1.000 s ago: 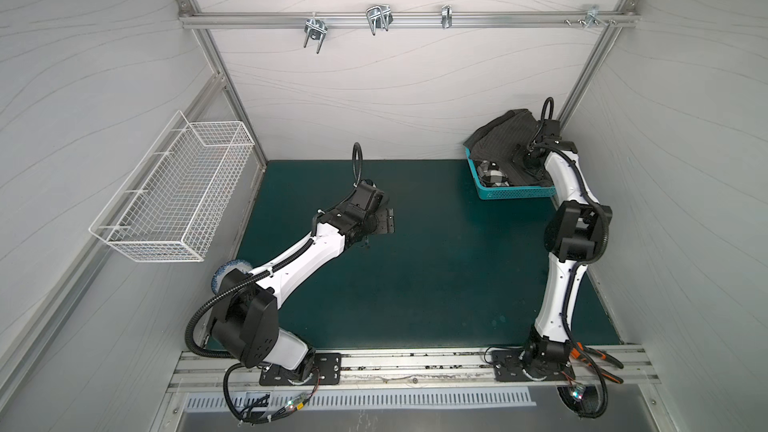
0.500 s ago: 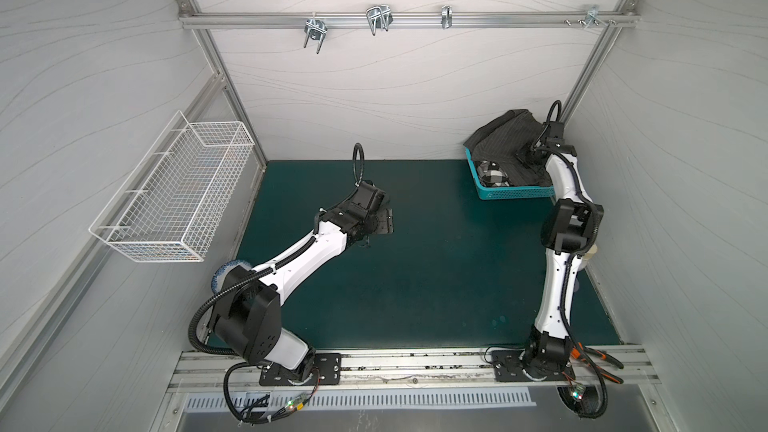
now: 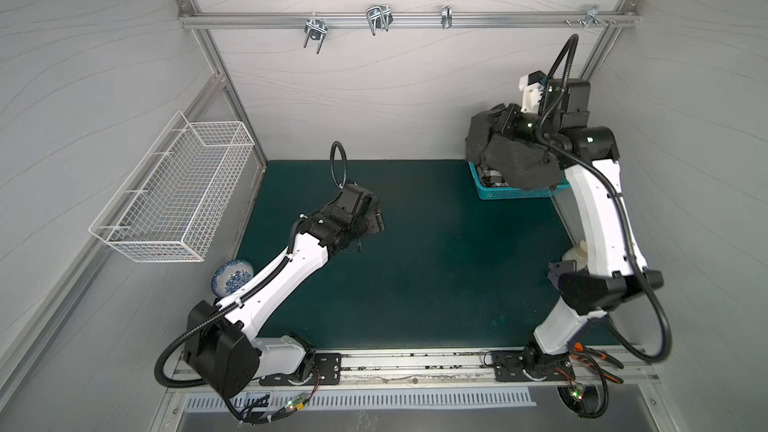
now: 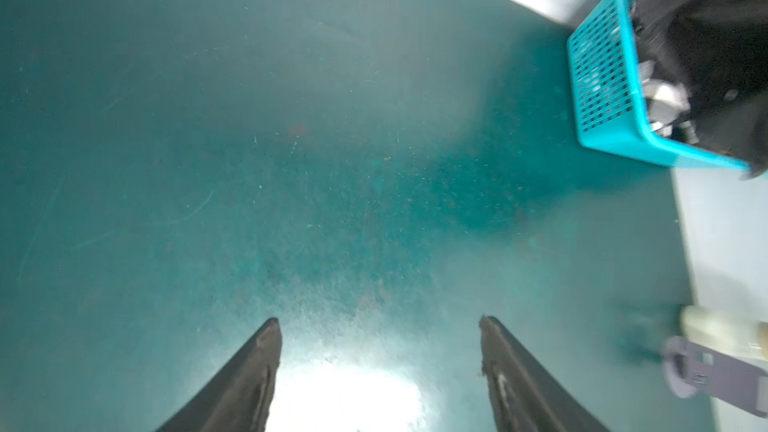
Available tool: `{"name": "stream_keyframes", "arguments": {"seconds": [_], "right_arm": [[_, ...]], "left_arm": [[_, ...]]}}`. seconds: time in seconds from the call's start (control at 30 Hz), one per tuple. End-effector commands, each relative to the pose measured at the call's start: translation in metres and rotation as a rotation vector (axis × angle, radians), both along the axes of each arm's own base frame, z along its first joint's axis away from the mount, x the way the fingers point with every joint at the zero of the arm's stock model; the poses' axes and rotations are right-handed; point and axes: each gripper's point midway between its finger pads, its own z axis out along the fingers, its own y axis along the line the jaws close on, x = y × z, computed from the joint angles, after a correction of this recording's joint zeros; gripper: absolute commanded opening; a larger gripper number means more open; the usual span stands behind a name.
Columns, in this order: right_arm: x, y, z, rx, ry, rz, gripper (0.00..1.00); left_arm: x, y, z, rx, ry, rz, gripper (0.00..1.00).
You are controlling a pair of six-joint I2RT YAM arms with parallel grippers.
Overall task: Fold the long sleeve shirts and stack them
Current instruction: 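Reach the right gripper into the teal basket and grasp the grey pinstriped shirt, then pull the shirt onto the table with the right gripper while the left gripper approaches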
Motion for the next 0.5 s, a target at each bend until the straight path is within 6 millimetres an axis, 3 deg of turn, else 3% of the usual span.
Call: {"name": "stream_keyframes", "arguments": {"seconds": [0.0,0.1,0.17,0.2,0.3,0.33,0.47], "right_arm": [[-0.041,0.027,-0.070,-0.087,0.208,0.077,0.00],[-0.080,0.055,-0.113,-0.092,0.262,0.150,0.00],[-0.099,0.065,-0.157,-0.090,0.339,0.172,0.00],[-0.103,0.064,-0.180,-0.099,0.380,0.156,0.06],[-0.114,0.049,-0.252,-0.195,0.546,0.086,0.58],[-0.120,0.043,-0.269,-0.245,0.588,0.077,0.71],[-0.155,0.025,-0.300,-0.426,0.634,0.051,0.73]], "left_arm": [[-0.023,0.012,-0.008,-0.039,0.051,0.051,0.79],[-0.035,0.017,-0.010,-0.042,0.058,0.045,0.81],[-0.041,0.021,-0.013,-0.027,0.072,0.039,0.82],[-0.043,0.021,-0.016,-0.025,0.077,0.036,0.83],[-0.048,0.021,-0.032,-0.029,0.101,0.029,0.89],[-0.049,0.020,-0.039,-0.031,0.116,0.027,0.96],[-0.051,0.005,-0.067,-0.079,0.179,0.000,0.98]]}}
